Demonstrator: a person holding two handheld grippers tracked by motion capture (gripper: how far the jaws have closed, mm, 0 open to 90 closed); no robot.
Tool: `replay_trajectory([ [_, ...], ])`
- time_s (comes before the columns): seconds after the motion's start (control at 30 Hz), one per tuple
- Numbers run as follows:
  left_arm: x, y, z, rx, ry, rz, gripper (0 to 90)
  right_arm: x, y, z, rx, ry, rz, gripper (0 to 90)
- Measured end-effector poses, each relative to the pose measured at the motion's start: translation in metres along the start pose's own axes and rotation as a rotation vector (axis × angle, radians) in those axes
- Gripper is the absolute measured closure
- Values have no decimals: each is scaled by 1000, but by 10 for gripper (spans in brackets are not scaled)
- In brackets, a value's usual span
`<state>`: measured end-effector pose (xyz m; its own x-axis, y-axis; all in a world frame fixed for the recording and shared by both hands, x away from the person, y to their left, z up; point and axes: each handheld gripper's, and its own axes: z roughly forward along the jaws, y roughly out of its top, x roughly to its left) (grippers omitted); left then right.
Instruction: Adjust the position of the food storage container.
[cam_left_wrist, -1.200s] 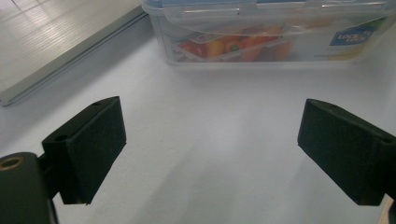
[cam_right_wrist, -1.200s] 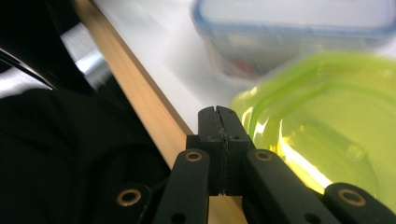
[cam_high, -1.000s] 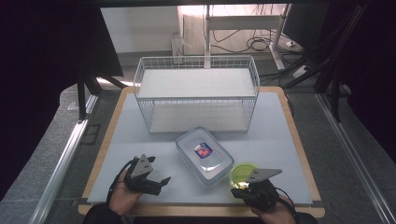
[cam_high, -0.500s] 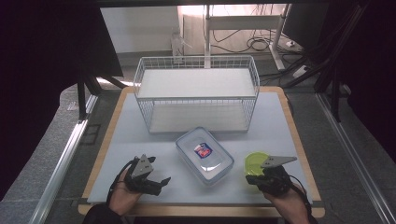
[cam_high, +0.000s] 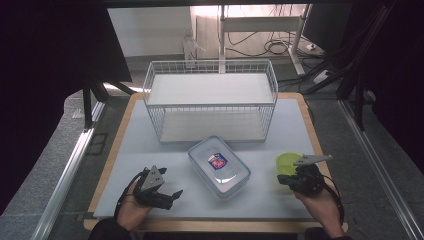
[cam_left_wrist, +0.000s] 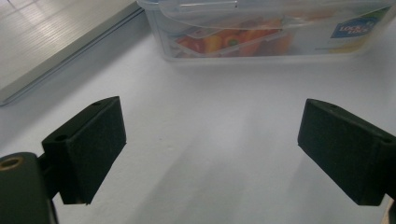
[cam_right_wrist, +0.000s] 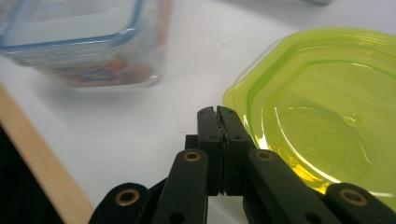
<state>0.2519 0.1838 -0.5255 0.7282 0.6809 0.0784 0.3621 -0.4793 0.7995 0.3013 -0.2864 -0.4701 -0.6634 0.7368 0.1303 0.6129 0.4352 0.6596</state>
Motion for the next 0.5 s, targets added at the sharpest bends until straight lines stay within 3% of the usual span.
replay_trajectory([
  [0.27,0,0,1,11,-3,-5,75,-27,0,-5,-18,-48,54,891],
  [0.43,1,0,2,17,-12,-25,74,-24,-2,-7,-34,-53,53,878],
  [0.5,6,0,4,54,-9,-59,74,-20,-3,-8,-44,-58,55,871],
])
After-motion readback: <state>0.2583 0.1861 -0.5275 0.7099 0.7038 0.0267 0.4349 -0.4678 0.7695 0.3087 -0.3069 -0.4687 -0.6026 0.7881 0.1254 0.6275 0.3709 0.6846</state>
